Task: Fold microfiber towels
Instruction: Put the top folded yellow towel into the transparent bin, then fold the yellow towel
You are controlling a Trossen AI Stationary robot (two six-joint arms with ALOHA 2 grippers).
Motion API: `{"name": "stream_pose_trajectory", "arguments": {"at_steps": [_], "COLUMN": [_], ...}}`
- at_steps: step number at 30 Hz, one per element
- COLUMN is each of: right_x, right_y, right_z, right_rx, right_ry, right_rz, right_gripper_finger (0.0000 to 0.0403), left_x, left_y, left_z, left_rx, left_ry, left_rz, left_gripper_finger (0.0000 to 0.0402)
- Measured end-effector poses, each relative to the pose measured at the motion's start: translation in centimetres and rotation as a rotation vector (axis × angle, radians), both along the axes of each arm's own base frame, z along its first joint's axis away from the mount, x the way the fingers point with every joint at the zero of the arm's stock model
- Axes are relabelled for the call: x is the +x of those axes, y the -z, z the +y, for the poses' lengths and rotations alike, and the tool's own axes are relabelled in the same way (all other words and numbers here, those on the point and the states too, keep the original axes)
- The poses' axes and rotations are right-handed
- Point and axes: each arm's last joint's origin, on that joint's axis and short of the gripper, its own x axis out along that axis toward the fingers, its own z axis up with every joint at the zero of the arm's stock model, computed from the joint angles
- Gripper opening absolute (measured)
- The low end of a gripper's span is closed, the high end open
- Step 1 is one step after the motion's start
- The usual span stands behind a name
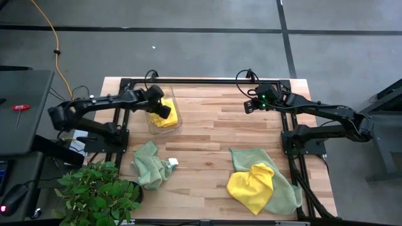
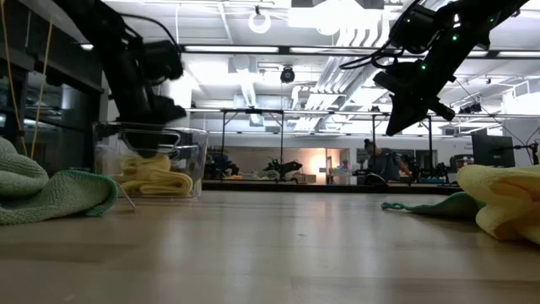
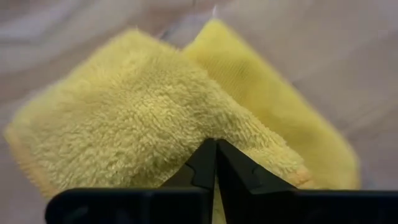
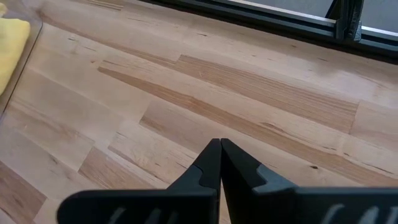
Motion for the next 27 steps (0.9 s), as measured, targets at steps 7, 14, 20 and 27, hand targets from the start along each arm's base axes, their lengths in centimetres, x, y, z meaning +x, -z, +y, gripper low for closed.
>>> {"name": "stream_pose_trajectory", "arguments": {"at_steps": [7,14,20,27], "right_x": [0.0,0.0,0.0,0.0], "right_y": [0.0,0.0,0.0,0.0], "right_z": [0.0,0.0,0.0,0.0], "right_rx": [0.001,0.003,-0.006,-0.007], "right_ry": [-0.001,-0.003,-0.019,-0.026], "right_rz": [-0.001,-0.002,0.008,0.010], "right_gripper_finger": [0.0000,0.0000,0.0000,0.0000], "left_x": [0.5,1.2,1.8,2.6], "left_y": [1.3,-2.3,-7.9,-13.0], "left_z": [0.4,1.4,2.4,1.5], "left_rx": [-0.033,0.082,0.258,0.474], "left_ry": [0.016,0.097,0.181,0.310], "left_rz": [0.049,-0.010,-0.096,-0.338], "left_gripper_finger": [0.0001,0.0000,0.0001,0.0017]}}
